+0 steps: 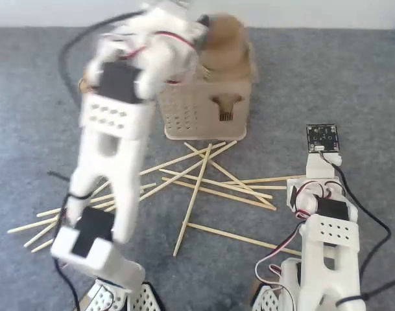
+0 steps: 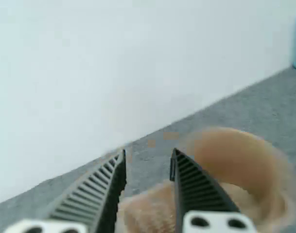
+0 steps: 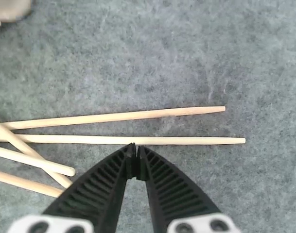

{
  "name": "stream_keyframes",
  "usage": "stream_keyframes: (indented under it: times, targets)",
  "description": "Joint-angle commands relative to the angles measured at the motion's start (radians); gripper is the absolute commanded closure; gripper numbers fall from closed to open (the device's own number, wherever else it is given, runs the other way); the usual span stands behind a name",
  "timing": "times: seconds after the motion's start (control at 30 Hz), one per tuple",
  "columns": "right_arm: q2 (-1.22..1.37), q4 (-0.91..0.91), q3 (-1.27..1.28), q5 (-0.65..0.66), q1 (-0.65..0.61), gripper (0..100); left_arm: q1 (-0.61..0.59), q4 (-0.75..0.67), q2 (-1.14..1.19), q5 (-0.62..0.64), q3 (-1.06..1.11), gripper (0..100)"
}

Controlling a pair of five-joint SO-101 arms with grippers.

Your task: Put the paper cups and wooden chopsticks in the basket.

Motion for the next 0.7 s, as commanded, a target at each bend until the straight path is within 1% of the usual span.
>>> stream_keyframes:
  times: [0.0, 0.13, 0.23, 0.33, 0.43, 0.57, 0.67]
  targets:
    - [-0.039, -0.024, 0.014, 0.015, -0.002, 99.1, -0.037, 0.060, -0.112, 0.012, -0.048, 86]
    - [-0.039, -0.024, 0.014, 0.014, -0.002, 99.1, 0.000, 0.114, -0.135, 0.014, -0.047, 86]
    - [-0.039, -0.021, 0.014, 0.011, 0.002, 99.1, -0.015, 0.091, -0.137, 0.014, -0.062, 86]
    - [-0.039, -0.016, 0.014, 0.009, 0.004, 99.1, -0.103, 0.035, -0.123, 0.015, -0.061, 86]
    - [-0.039, -0.016, 0.014, 0.012, 0.005, 99.1, -0.209, -0.052, -0.077, 0.026, -0.007, 86]
    - [-0.039, -0.016, 0.014, 0.012, 0.004, 99.1, -0.356, -0.163, 0.054, 0.123, -0.001, 86]
    - [-0.039, -0.016, 0.014, 0.011, -0.001, 99.1, -0.420, -0.247, 0.184, 0.150, -0.031, 86]
